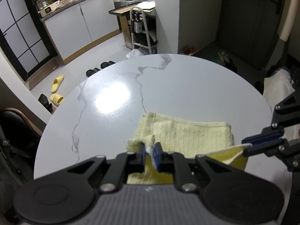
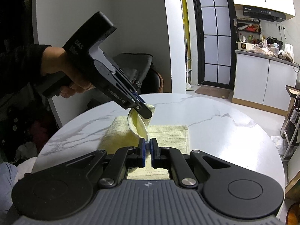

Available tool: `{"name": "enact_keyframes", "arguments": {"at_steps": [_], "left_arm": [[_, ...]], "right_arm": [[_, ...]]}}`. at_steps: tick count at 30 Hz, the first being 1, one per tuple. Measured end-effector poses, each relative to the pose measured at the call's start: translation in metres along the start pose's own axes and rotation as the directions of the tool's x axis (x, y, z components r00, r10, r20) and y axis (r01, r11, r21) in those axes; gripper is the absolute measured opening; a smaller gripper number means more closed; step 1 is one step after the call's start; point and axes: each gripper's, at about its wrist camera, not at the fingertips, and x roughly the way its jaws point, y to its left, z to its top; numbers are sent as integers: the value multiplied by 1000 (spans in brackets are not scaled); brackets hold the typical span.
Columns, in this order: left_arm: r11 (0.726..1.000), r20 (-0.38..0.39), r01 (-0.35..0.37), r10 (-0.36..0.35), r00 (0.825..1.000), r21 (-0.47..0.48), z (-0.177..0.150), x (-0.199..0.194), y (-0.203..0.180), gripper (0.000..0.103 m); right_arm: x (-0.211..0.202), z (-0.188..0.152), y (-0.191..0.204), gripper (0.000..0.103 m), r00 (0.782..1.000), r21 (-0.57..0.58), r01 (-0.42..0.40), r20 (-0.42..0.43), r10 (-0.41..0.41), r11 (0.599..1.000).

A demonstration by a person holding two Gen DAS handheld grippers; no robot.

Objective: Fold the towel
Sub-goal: 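Lift the towel end with the right gripper and fold it over the towel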

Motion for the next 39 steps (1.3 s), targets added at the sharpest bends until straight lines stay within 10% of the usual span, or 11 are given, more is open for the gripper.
{"name": "enact_keyframes", "arguments": {"at_steps": [39], "left_arm": [[1000,31,21,-22,999,4,25,27,1,11]], "right_arm": [[-4,-13,-32,6,999,105,37,25,-40,994]]}}
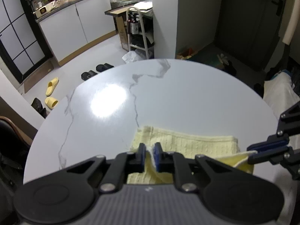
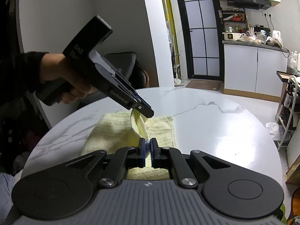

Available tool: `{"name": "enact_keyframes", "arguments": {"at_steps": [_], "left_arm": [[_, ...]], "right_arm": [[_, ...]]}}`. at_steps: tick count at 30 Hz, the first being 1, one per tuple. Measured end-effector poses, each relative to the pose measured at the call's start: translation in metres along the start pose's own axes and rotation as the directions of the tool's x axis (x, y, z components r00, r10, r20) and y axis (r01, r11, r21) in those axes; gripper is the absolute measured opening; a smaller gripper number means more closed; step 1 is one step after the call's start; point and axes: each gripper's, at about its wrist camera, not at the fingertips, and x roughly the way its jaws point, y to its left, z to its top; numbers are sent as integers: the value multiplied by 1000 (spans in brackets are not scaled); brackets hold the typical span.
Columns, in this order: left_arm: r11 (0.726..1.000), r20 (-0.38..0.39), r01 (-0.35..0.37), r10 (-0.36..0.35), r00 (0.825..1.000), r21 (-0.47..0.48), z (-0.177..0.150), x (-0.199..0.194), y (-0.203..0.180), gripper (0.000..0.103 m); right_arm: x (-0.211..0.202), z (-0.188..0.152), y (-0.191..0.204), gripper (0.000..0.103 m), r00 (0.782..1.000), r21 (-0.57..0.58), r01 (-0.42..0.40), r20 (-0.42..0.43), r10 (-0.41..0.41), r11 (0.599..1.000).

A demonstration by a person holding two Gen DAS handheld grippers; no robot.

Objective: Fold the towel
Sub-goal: 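Lift the towel end with the right gripper and fold it over the towel, then open the right gripper to release the folded towel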

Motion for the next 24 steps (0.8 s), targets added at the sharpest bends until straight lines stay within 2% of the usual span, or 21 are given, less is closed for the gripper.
{"name": "enact_keyframes", "arguments": {"at_steps": [4,7,11,12,14,16,19,21,24], "left_arm": [[999,56,-12,14,998,-35,6,-4,0,14],[999,12,-26,26,1000,-27,6,18,-4,16],[999,7,-17,18,1000,-41,4,25,-4,18],[999,9,-16,17,1000,-46,3,26,-3,22],[998,24,-31,33,999,-50,2,23,-1,39],[997,50,-57,60,997,-57,3,15,1,66],[995,59,-78,82,995,-61,3,2,2,69],[995,52,-89,91,994,-40,1,-12,2,70],[995,60,-99,101,993,-33,-4,-24,5,73]], "right_arm": [[-3,-1,-6,6,999,27,26,23,-27,999],[4,-5,-11,6,999,40,50,-9,-50,998],[9,-11,-13,6,997,48,72,-28,-71,996],[10,-12,-14,6,997,47,77,-33,-75,996],[12,-13,-15,6,996,47,86,-41,-84,995],[14,-14,-16,8,994,50,102,-48,-100,994],[17,-15,-18,13,987,55,154,-60,-151,987],[17,-15,-16,25,980,46,194,-59,-191,980],[13,-16,-14,39,978,52,206,-35,-205,977]]}}
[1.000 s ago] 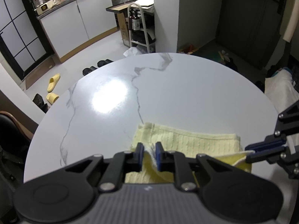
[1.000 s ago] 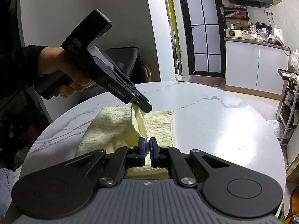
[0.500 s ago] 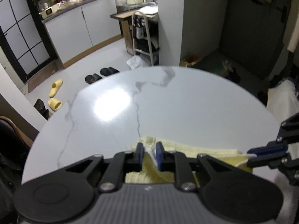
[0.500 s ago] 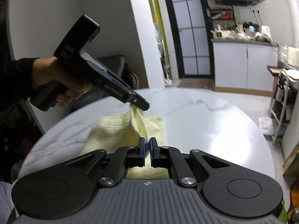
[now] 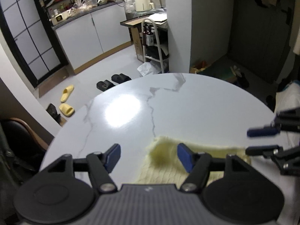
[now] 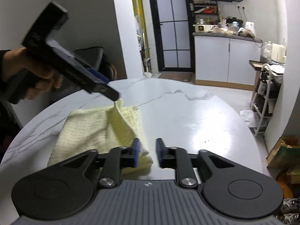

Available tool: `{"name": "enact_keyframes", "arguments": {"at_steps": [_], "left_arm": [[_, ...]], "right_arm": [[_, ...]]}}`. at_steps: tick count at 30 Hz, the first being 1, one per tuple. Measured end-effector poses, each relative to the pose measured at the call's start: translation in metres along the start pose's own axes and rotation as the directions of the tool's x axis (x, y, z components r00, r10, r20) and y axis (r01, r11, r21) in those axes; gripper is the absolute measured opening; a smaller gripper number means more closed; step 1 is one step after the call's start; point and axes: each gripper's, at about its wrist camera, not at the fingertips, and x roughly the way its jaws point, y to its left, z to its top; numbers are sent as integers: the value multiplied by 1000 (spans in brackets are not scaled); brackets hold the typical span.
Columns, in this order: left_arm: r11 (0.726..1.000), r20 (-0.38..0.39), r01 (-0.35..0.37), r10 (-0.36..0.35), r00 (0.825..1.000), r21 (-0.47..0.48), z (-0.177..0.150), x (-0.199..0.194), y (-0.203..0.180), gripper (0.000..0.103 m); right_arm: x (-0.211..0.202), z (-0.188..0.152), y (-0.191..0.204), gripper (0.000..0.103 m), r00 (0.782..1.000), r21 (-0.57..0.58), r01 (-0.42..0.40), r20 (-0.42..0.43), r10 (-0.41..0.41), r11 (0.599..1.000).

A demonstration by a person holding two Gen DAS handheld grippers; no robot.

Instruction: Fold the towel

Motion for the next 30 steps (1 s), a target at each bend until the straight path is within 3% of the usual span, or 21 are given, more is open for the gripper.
{"name": "enact_keyframes", "arguments": {"at_steps": [12,20,26,28,30], "left_arm": [[997,-18,53,-54,998,-54,-47,-6,10,73],[992,-21,88,-90,996,-86,-91,-28,10,74],[988,-28,91,-95,995,-123,-114,-40,13,77],[988,-31,84,-89,996,-132,-118,-44,12,87],[985,-48,74,-82,995,-157,-122,-47,6,95]], "right_arm": [[-13,2,18,61,999,-55,33,-7,-33,998],[-15,8,34,65,999,-79,35,-13,-36,996],[-18,7,43,80,997,-63,35,-63,-39,997],[-22,6,46,84,997,-58,32,-63,-36,998],[-26,5,49,95,997,-59,34,-64,-38,998]]}}
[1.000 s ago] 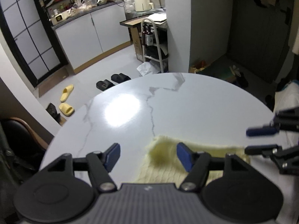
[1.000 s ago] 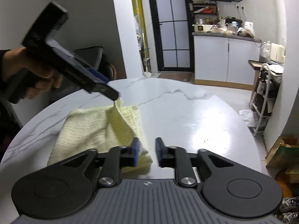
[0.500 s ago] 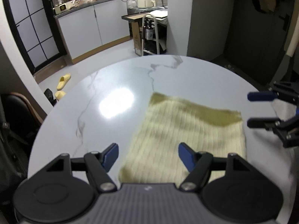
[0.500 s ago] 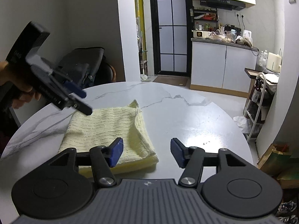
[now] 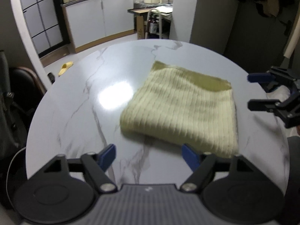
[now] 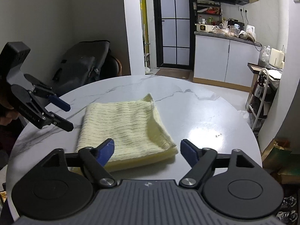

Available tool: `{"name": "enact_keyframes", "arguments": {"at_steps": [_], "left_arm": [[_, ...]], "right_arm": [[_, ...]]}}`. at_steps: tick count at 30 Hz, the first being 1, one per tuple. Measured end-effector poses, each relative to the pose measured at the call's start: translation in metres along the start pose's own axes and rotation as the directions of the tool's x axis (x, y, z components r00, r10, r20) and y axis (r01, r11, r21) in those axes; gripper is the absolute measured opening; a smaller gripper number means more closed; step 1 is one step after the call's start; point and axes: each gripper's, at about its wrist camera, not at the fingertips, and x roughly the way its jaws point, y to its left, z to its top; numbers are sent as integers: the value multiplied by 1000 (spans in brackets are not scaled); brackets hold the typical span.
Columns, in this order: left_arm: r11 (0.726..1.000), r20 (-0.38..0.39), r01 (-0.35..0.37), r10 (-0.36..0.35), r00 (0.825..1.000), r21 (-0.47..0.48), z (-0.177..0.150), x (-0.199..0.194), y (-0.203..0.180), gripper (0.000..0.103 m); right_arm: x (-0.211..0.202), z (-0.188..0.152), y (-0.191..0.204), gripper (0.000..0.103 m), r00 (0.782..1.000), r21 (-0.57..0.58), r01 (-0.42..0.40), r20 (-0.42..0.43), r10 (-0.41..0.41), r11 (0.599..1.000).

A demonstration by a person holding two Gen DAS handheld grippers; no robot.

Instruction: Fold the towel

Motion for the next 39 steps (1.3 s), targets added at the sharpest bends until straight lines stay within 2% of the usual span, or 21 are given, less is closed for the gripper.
{"name": "enact_keyframes", "arguments": {"at_steps": [2,5,9,14,17,22,27,32,35,39], "left_arm": [[1000,-16,11,-11,1000,-19,-7,-1,-7,95],[1000,2,10,-10,1000,-20,-18,-4,-15,103],[996,54,-32,36,998,-81,-33,-12,-28,103],[985,105,-71,88,991,-156,-43,-23,-47,103],[966,154,-82,122,980,-243,-50,-43,-55,103],[935,198,-108,184,963,-338,-60,-57,-62,103],[930,249,-81,179,952,-359,-76,-73,-84,103],[937,294,-109,212,932,-332,-86,-86,-112,103],[922,329,-102,234,915,-372,-94,-92,-120,103],[896,324,-154,305,896,-417,-104,-92,-131,103]], "right_arm": [[-5,-2,4,103,1000,1,10,2,-10,1000],[-15,-4,11,103,999,5,34,19,-34,999],[-26,-9,21,103,995,-24,87,44,-85,996],[-35,-15,31,103,992,-22,110,62,-108,994],[-44,-21,35,103,992,-19,110,61,-109,994],[-57,-29,40,103,991,3,121,58,-121,993],[-70,-38,41,103,989,43,132,67,-135,990],[-82,-46,43,103,985,68,150,73,-155,986],[-88,-52,45,103,988,88,126,75,-133,988],[-92,-61,49,103,990,64,120,68,-125,991]]}}
